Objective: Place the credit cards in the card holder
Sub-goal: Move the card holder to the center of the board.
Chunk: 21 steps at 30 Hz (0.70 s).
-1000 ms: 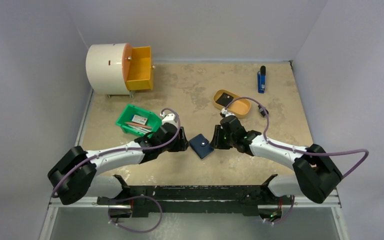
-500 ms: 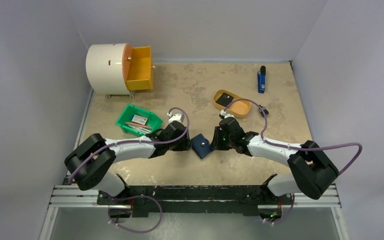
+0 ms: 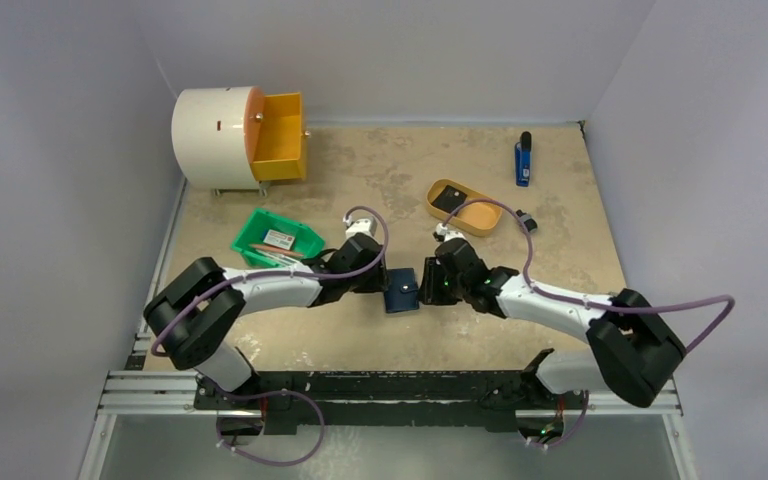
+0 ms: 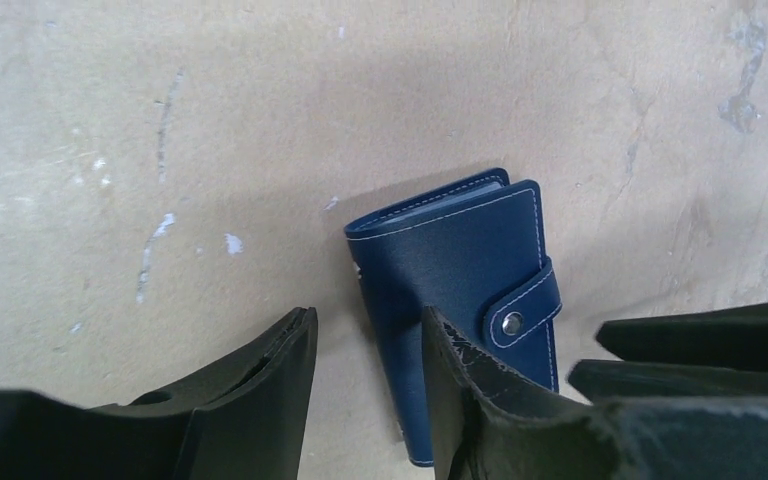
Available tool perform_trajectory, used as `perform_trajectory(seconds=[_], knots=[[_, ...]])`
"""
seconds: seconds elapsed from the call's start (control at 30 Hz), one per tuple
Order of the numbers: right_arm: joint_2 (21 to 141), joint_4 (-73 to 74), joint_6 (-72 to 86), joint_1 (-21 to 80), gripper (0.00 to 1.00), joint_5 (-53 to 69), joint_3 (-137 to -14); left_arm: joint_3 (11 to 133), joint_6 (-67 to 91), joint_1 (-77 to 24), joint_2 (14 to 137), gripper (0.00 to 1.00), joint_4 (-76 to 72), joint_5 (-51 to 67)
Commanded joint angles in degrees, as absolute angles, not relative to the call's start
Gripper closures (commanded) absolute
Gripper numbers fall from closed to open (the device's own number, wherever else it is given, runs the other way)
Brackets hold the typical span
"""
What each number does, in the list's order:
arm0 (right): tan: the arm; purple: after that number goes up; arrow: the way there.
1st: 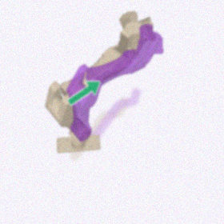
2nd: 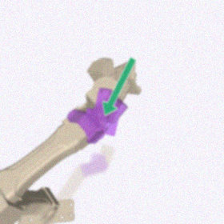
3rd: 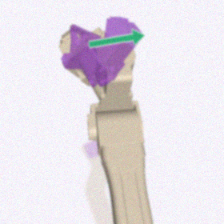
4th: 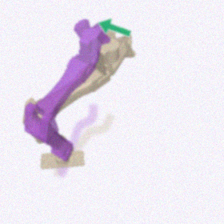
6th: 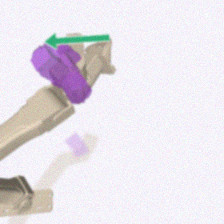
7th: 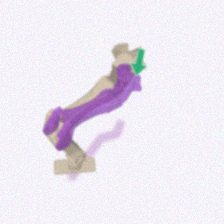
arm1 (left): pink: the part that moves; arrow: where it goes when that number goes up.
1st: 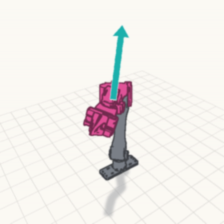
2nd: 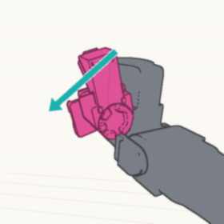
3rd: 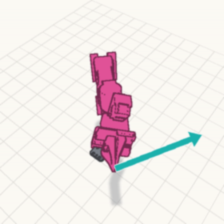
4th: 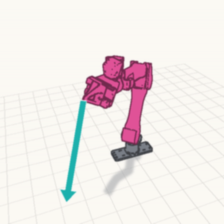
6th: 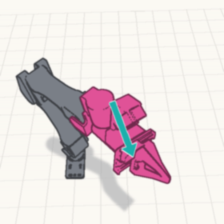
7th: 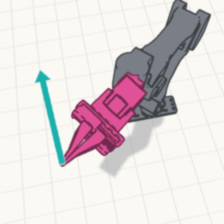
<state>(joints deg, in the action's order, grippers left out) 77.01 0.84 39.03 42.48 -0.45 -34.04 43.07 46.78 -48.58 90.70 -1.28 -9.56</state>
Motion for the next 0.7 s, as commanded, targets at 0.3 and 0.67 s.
perform_trajectory(seconds=[0.3,0.67], knots=[[63.8,7.0,26.6,50.9,0.34,-19.7,-43.3,34.0,52.6,-48.9,67.7,0.06,-3.2,-27.6],[69.1,5.2,34.1,49.8,0.24,-17.1,-43.6,30.1,54.4,-48.8,66.8,0.1,-13.0,-22.2]])
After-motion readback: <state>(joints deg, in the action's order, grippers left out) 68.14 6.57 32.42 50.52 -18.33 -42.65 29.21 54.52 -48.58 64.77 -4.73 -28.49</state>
